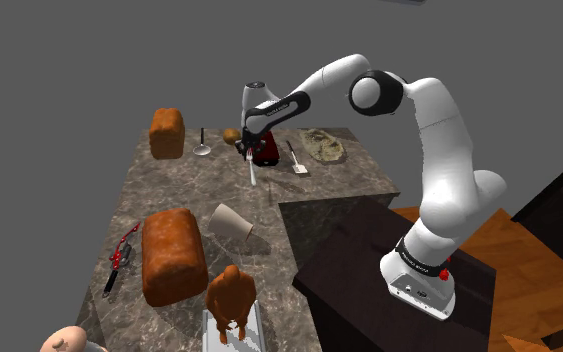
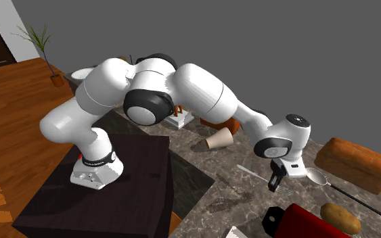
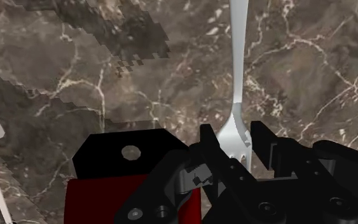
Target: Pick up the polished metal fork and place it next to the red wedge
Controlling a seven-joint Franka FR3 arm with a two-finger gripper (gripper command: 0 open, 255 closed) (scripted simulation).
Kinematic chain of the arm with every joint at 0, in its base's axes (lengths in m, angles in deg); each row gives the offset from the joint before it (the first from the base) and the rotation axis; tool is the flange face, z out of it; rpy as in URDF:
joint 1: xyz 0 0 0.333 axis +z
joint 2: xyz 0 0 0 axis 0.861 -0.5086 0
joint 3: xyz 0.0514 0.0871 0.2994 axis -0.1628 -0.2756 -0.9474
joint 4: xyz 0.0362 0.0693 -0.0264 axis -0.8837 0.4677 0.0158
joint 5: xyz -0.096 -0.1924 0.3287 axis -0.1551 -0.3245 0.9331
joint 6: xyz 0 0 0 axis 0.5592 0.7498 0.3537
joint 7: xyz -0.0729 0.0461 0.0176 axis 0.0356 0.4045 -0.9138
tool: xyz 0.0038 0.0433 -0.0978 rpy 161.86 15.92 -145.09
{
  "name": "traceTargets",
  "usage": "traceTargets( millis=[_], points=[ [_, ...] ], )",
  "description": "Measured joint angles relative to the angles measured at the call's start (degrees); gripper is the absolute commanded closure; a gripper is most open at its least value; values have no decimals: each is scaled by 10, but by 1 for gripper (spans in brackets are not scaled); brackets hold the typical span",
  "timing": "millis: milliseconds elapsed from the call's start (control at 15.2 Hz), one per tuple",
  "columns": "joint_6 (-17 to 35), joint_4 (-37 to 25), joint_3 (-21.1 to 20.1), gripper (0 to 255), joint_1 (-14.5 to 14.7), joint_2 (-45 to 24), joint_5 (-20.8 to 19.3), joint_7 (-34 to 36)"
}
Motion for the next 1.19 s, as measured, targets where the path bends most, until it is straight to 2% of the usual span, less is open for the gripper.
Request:
traceTargets(
  millis=[660, 1056, 1122, 1188],
  points=[
    [37, -19, 14, 255, 9, -56, -11, 6],
    [39, -22, 14, 255, 11, -60, -12, 7],
    [39, -22, 14, 0, 11, -60, -12, 7],
    [39, -22, 14, 0, 11, -60, -12, 7]
  ],
)
